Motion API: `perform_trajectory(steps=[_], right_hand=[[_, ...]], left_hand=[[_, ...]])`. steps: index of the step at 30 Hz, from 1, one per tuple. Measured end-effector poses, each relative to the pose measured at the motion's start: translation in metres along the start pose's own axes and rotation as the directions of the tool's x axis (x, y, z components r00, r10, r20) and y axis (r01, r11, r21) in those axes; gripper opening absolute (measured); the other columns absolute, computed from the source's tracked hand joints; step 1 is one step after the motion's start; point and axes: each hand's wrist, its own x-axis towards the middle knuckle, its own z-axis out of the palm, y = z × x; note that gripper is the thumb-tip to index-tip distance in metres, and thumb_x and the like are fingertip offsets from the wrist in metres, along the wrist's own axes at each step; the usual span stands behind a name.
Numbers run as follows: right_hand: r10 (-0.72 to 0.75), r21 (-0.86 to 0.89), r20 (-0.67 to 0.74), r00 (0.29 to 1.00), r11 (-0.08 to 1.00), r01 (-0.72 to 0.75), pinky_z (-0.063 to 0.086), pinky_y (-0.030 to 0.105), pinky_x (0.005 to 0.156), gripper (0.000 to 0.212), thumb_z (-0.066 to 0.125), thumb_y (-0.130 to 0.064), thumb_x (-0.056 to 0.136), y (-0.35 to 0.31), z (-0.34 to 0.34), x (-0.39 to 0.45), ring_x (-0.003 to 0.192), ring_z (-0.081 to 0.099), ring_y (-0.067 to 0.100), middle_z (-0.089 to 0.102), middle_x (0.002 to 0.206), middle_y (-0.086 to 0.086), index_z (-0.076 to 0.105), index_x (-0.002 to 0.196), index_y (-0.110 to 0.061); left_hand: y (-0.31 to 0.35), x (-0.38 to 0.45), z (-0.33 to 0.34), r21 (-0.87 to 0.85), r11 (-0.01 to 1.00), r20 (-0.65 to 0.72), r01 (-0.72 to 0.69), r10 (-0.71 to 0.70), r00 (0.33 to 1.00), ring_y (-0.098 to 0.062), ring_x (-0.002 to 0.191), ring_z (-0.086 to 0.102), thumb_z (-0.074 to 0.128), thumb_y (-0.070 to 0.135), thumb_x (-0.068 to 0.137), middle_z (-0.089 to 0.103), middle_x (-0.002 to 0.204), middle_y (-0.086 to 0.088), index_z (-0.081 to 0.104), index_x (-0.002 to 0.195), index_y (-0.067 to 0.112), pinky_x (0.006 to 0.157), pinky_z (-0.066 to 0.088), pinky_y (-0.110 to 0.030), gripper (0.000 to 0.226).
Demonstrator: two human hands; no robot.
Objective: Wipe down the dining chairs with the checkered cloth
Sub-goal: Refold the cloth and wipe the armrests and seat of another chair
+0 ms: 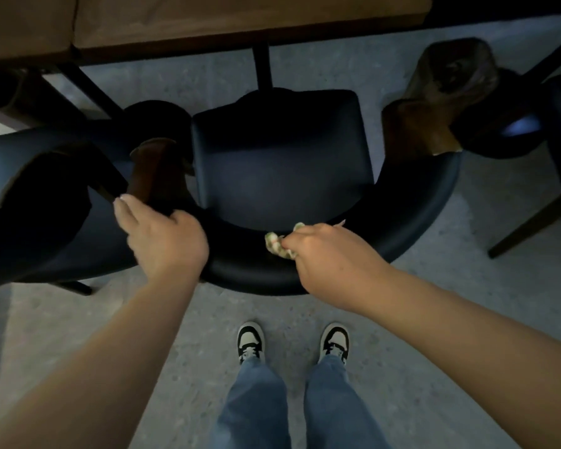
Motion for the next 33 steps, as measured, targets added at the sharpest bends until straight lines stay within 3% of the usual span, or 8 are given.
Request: perform_trajectory(steps=[6,13,18,23,26,29,30,33], right_hand=[[0.056,-0.088,0.091,0.994,0.995,-0.048,0.052,0.043,0.079,0.035,0.044,-0.011,0.080,0.067,-0.033,-0.005,0.092,0.061,0.030,0.069,0.103,0.005,0.069,0.101,-0.022],[0.138,-0.291,0.170,0.976,0.953,-0.084,0.052,0.044,0.081,0.039,0.045,-0.009,0.082,0.127,-0.079,0.008,0.086,0.061,0.026,0.069,0.099,0.004,0.071,0.103,-0.029],[0.264,-0.467,0.250,0.932,0.876,-0.123,0.048,0.033,0.071,0.034,0.046,-0.014,0.087,0.154,-0.094,0.041,0.083,0.058,0.026,0.065,0.094,0.005,0.069,0.104,-0.031],[0.348,-0.505,0.481,0.805,0.860,-0.070,0.047,0.031,0.074,0.035,0.045,-0.014,0.091,0.149,-0.085,0.080,0.085,0.056,0.023,0.064,0.100,0.005,0.070,0.111,-0.026],[0.392,-0.560,0.554,0.734,0.828,-0.019,0.041,0.026,0.063,0.031,0.044,-0.016,0.094,0.148,-0.071,0.099,0.080,0.055,0.020,0.066,0.107,0.005,0.069,0.111,-0.019],[0.481,-0.576,0.592,0.647,0.814,-0.078,0.049,0.031,0.083,0.026,0.047,-0.016,0.096,0.155,-0.051,0.121,0.094,0.060,0.024,0.063,0.115,0.010,0.064,0.115,-0.010],[0.496,-0.569,0.594,0.633,0.816,-0.105,0.048,0.033,0.088,0.025,0.048,-0.016,0.096,0.158,-0.045,0.126,0.098,0.060,0.026,0.062,0.115,0.012,0.061,0.116,-0.008],[0.495,-0.543,0.508,0.705,0.819,-0.184,0.043,0.031,0.081,0.031,0.046,-0.028,0.099,0.166,-0.029,0.135,0.092,0.056,0.028,0.058,0.103,0.012,0.060,0.115,-0.006]], left_hand=[[0.007,0.016,-0.005,0.209,0.978,0.044,0.015,-0.025,0.999,-0.047,0.111,0.050,0.050,0.032,0.092,0.008,0.156,-0.006,0.009,0.155,0.014,0.096,0.043,-0.050,0.077],[0.013,0.065,-0.011,0.163,0.970,0.031,0.181,-0.188,0.982,-0.049,0.117,0.049,0.058,0.036,0.085,0.047,0.135,-0.025,0.031,0.139,0.004,0.089,0.043,-0.050,0.068],[0.014,0.081,-0.009,0.173,0.965,0.046,0.198,-0.209,0.977,-0.046,0.100,0.060,0.058,0.050,0.073,0.060,0.117,-0.024,0.050,0.129,0.000,0.081,0.051,-0.045,0.076],[0.012,0.080,-0.011,0.158,0.975,0.073,0.155,-0.169,0.983,-0.045,0.102,0.059,0.054,0.052,0.075,0.060,0.119,-0.022,0.053,0.129,0.005,0.081,0.047,-0.042,0.071],[0.012,0.082,-0.013,0.147,0.978,0.096,0.145,-0.160,0.982,-0.042,0.099,0.058,0.052,0.051,0.078,0.059,0.117,-0.019,0.052,0.130,0.008,0.081,0.048,-0.042,0.068],[0.012,0.084,-0.013,0.162,0.977,0.112,0.136,-0.155,0.981,-0.037,0.089,0.056,0.051,0.050,0.080,0.057,0.104,-0.014,0.053,0.124,0.009,0.077,0.048,-0.040,0.059],[0.012,0.084,-0.013,0.164,0.977,0.113,0.137,-0.156,0.981,-0.036,0.085,0.056,0.051,0.050,0.081,0.056,0.101,-0.013,0.053,0.121,0.010,0.077,0.049,-0.040,0.057],[0.009,0.086,-0.011,0.153,0.978,0.120,0.141,-0.160,0.980,-0.035,0.082,0.057,0.051,0.050,0.081,0.057,0.097,-0.010,0.052,0.114,0.012,0.079,0.052,-0.043,0.050]])
